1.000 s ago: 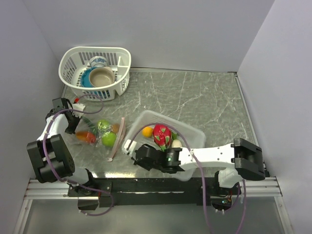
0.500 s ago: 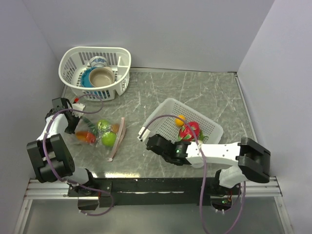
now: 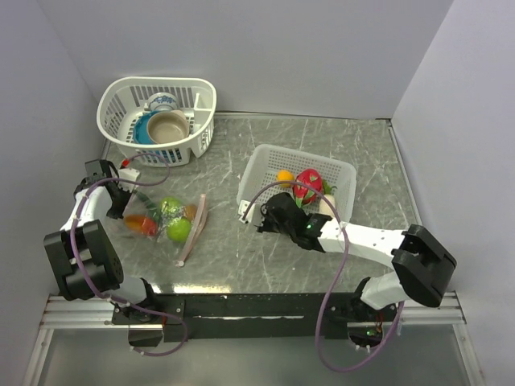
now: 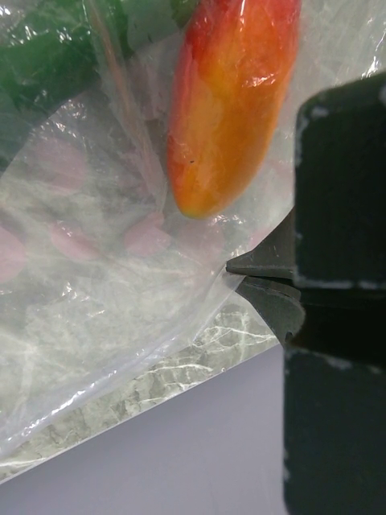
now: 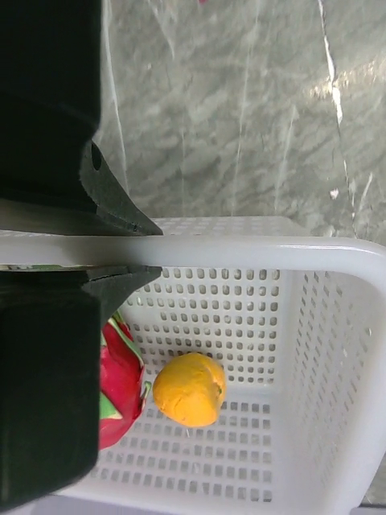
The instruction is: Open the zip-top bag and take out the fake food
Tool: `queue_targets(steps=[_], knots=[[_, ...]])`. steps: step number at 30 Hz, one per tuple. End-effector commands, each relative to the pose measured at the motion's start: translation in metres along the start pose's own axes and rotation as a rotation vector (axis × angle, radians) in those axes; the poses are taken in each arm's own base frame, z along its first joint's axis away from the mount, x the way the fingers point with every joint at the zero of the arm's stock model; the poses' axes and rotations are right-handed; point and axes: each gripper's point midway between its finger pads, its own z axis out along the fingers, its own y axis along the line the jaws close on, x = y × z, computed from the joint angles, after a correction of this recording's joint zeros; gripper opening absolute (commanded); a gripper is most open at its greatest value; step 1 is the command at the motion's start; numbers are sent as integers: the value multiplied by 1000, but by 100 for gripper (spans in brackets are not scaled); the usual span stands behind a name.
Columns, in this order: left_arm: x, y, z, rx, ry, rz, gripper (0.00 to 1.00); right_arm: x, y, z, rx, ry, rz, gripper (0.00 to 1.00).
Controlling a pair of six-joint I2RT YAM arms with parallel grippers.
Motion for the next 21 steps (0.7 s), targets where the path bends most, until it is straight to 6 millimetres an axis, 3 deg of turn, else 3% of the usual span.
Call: queue_targets(steps=[1, 2, 4, 5, 7, 8, 10, 11, 12, 14, 16, 17, 19, 20, 21], knots=[[-5, 5, -6, -19, -37, 20, 1, 16, 3, 5, -29, 37, -89, 29], [-4, 6, -5, -19, -34, 20, 1, 9, -2, -2, -23, 13, -81, 41], [-1, 5, -2, -19, -25, 26, 1, 1, -17, -12, 39, 8, -57, 99], [-1, 6, -3, -22, -24, 25, 1, -15, -36, -22, 81, -18, -40, 100], [-1, 5, -2, -22, -25, 23, 1, -21, -58, -34, 156, 18, 16, 100], [-2, 5, -3, -19, -27, 22, 1, -50, -83, -48, 219, -37, 62, 100], [-3, 5, -3, -18, -28, 17, 1, -69, -100, -66, 275, -33, 192, 100], [-2, 6, -4, -21, -27, 14, 1, -101, -122, -85, 319, -103, 262, 100], [-2, 6, -3, -24, -27, 14, 1, -120, -107, -93, 275, -127, 326, 100], [-3, 6, -3, -26, -31, 15, 1, -164, -104, -112, 225, -252, 397, 100], [-5, 7, -3, -24, -41, 17, 1, -199, -74, -117, 55, -388, 511, 100], [-8, 5, -4, -16, -51, 21, 1, -204, -37, -107, -119, -409, 644, 100], [-17, 3, -7, 8, -86, 14, 1, -215, -23, -93, -176, -459, 692, 100], [-20, 3, -9, 13, -99, 12, 1, -211, 0, -73, -231, -419, 646, 100], [-26, 1, -12, 23, -118, 10, 1, -218, 14, -68, -228, -424, 616, 100]])
